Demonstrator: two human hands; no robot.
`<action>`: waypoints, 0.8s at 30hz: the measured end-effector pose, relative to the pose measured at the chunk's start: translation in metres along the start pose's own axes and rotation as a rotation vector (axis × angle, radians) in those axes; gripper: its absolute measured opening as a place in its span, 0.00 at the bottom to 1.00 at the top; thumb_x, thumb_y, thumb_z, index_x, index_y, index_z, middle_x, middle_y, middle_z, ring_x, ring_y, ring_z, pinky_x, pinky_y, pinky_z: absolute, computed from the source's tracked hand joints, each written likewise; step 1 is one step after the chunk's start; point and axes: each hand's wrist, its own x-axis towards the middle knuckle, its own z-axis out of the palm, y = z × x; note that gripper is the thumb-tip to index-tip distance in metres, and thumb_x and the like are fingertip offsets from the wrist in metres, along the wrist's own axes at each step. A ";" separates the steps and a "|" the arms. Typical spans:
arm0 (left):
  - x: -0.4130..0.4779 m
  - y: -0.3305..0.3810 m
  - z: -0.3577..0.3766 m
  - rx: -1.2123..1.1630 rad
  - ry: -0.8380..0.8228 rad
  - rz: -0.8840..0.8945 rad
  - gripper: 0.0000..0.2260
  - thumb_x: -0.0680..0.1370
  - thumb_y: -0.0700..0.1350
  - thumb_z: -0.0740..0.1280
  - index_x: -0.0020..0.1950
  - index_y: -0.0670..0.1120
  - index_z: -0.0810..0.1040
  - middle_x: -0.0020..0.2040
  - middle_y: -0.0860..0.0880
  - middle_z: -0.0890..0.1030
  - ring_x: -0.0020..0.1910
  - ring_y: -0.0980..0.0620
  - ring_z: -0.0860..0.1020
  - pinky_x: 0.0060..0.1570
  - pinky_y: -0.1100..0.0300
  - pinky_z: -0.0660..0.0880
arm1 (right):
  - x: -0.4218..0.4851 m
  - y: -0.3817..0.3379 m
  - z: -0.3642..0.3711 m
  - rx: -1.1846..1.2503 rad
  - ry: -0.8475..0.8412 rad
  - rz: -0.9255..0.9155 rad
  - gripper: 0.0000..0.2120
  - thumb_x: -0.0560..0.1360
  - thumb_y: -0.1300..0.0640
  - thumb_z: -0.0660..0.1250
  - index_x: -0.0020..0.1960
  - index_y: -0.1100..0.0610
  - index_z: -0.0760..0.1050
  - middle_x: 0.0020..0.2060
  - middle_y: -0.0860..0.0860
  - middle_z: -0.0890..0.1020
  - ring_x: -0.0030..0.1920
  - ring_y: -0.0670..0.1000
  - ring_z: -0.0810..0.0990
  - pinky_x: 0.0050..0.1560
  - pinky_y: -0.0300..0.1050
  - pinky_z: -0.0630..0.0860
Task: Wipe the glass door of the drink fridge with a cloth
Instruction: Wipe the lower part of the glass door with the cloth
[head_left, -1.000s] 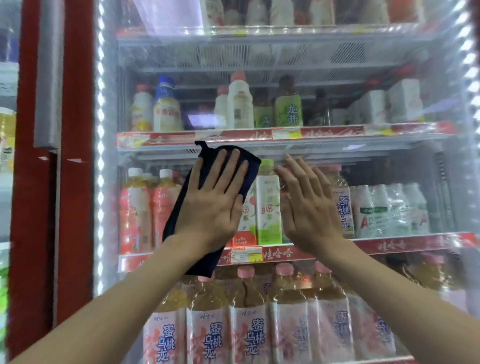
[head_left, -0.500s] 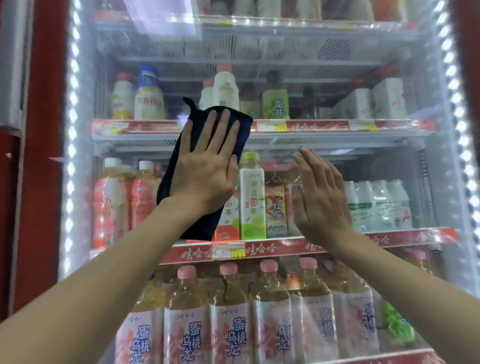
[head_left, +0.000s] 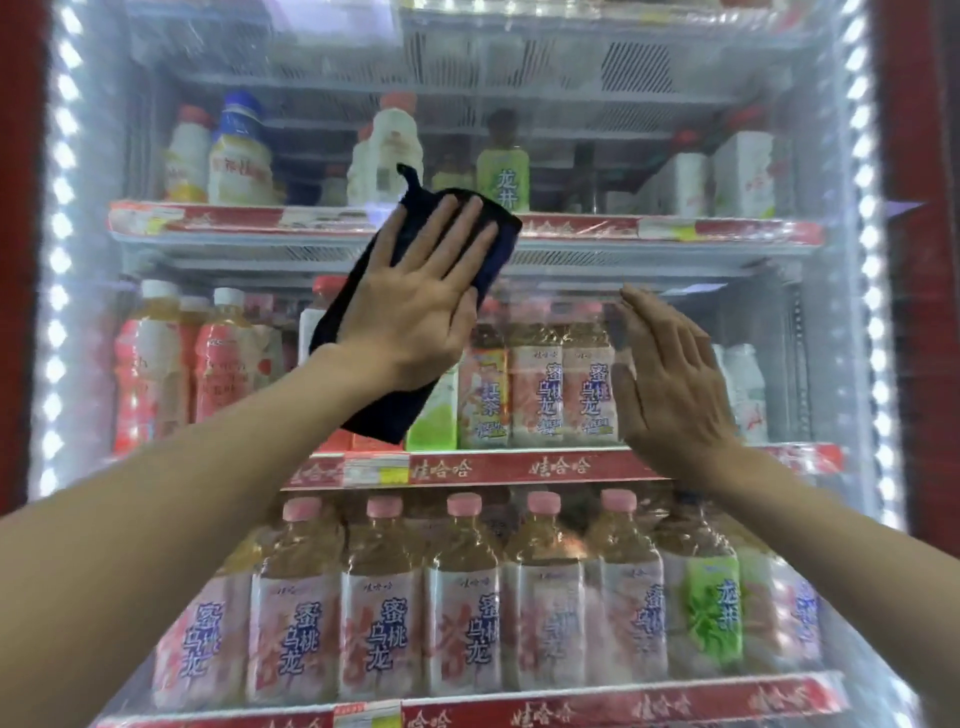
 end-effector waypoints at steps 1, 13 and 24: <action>0.004 0.007 0.001 0.001 0.006 -0.043 0.28 0.84 0.52 0.48 0.83 0.47 0.54 0.84 0.46 0.53 0.83 0.47 0.50 0.80 0.39 0.47 | -0.004 0.003 0.002 0.012 0.003 0.003 0.27 0.80 0.58 0.58 0.77 0.66 0.65 0.76 0.61 0.67 0.76 0.59 0.66 0.79 0.55 0.60; -0.068 0.099 0.010 -0.034 -0.052 0.125 0.28 0.84 0.52 0.52 0.83 0.46 0.54 0.83 0.45 0.54 0.83 0.44 0.51 0.78 0.35 0.54 | -0.006 0.022 -0.010 0.134 0.036 0.007 0.27 0.78 0.59 0.60 0.76 0.64 0.67 0.77 0.60 0.66 0.77 0.58 0.64 0.80 0.53 0.56; 0.012 0.095 0.014 -0.034 0.045 -0.152 0.28 0.83 0.51 0.50 0.83 0.45 0.55 0.83 0.45 0.53 0.83 0.47 0.50 0.79 0.38 0.48 | -0.026 0.053 -0.012 0.069 -0.021 -0.033 0.28 0.80 0.57 0.60 0.78 0.62 0.63 0.78 0.59 0.65 0.80 0.57 0.60 0.82 0.55 0.52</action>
